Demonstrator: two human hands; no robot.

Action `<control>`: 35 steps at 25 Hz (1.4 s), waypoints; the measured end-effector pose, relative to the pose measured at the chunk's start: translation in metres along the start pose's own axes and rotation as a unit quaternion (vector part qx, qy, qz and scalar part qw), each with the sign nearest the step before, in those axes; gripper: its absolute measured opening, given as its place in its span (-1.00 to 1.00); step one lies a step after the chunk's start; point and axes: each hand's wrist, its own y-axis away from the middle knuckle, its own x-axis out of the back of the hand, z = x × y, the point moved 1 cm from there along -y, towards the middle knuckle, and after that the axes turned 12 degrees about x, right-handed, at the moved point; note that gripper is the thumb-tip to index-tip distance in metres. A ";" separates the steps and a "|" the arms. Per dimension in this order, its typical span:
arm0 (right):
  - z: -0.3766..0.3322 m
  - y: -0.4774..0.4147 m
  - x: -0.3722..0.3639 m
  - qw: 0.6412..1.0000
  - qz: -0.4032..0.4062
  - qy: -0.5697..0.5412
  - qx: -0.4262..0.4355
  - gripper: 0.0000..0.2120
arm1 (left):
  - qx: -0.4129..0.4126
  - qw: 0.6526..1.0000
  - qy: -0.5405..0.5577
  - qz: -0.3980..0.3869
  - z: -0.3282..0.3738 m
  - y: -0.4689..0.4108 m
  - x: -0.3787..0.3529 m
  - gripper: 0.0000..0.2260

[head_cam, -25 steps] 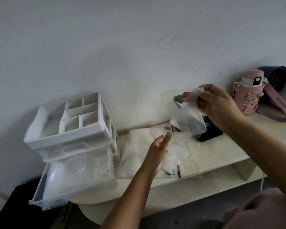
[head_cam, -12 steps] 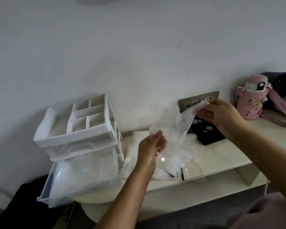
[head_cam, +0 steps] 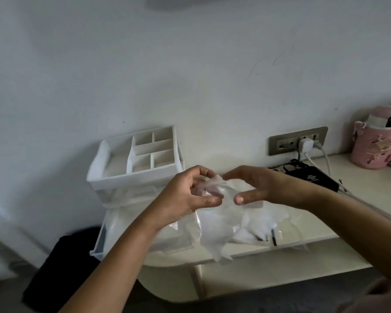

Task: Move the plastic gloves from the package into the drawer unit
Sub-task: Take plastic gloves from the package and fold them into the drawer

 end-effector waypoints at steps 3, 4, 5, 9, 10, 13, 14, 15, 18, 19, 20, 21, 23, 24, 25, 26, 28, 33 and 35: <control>-0.018 -0.021 -0.022 0.999 0.038 -0.010 0.030 -0.87 | -0.013 0.999 0.034 -0.005 -0.008 0.014 0.024 -0.43; -0.024 -0.027 -0.026 0.998 0.047 -0.021 0.036 -0.92 | -0.009 0.999 0.048 0.002 -0.014 0.016 0.034 -0.38; -0.032 -0.034 -0.029 0.998 0.044 -0.028 0.044 -0.94 | 0.010 0.997 0.072 0.005 -0.020 0.018 0.044 -0.33; -0.058 -0.062 -0.043 0.995 -0.030 0.018 0.090 -0.91 | 0.087 0.968 0.231 -0.049 -0.046 0.024 0.073 -0.24; -0.063 -0.069 -0.048 0.993 -0.049 0.037 0.098 -0.90 | 0.095 0.960 0.261 -0.044 -0.051 0.024 0.075 -0.34; -0.071 -0.089 -0.059 0.993 -0.069 0.057 0.075 -0.90 | 0.120 0.950 0.285 0.046 -0.060 0.022 0.081 -0.76; -0.070 -0.094 -0.061 0.994 -0.070 0.061 0.056 -0.87 | 0.114 0.948 0.285 0.082 -0.065 0.020 0.085 -0.84; -0.067 -0.096 -0.060 0.995 -0.070 0.065 0.040 -0.83 | 0.103 0.946 0.286 0.110 -0.067 0.019 0.086 -0.87; -0.051 -0.100 -0.063 0.997 -0.065 0.050 0.002 -0.80 | 0.079 0.947 0.262 0.167 -0.084 0.017 0.098 -0.88; -0.045 -0.100 -0.064 0.998 -0.052 0.021 -0.007 -0.80 | 0.082 0.949 0.242 0.185 -0.090 0.017 0.099 -0.91; -0.040 -0.103 -0.066 0.999 -0.037 -0.014 -0.013 -0.81 | 0.086 0.948 0.226 0.206 -0.097 0.016 0.103 -0.91; -0.036 -0.105 -0.068 0.998 -0.024 -0.049 -0.019 -0.83 | 0.090 0.945 0.217 0.227 -0.102 0.015 0.106 -0.91; -0.030 -0.109 -0.075 0.993 0.000 -0.116 -0.038 -0.80 | 0.096 0.937 0.215 0.257 -0.109 0.013 0.111 -0.91; -0.027 -0.112 -0.081 0.989 0.016 -0.136 -0.055 -0.80 | 0.098 0.935 0.212 0.268 -0.112 0.012 0.113 -0.91; -0.024 -0.115 -0.088 0.989 0.035 -0.127 -0.071 -0.80 | 0.101 0.934 0.198 0.279 -0.115 0.011 0.115 -0.91; -0.021 -0.117 -0.093 0.991 0.057 -0.087 -0.079 -0.81 | 0.103 0.935 0.173 0.293 -0.119 0.011 0.117 -0.91; -0.018 -0.120 -0.099 0.994 0.084 0.016 -0.074 -0.77 | 0.106 0.934 0.114 0.321 -0.127 0.009 0.123 -0.92; -0.014 -0.117 -0.096 0.992 0.083 0.061 -0.070 -0.77 | 0.123 0.922 -0.055 0.364 -0.142 0.012 0.136 -0.88; -0.008 -0.114 -0.099 0.991 0.086 0.070 -0.076 -0.85 | 0.132 0.914 -0.109 0.367 -0.144 0.012 0.137 -0.87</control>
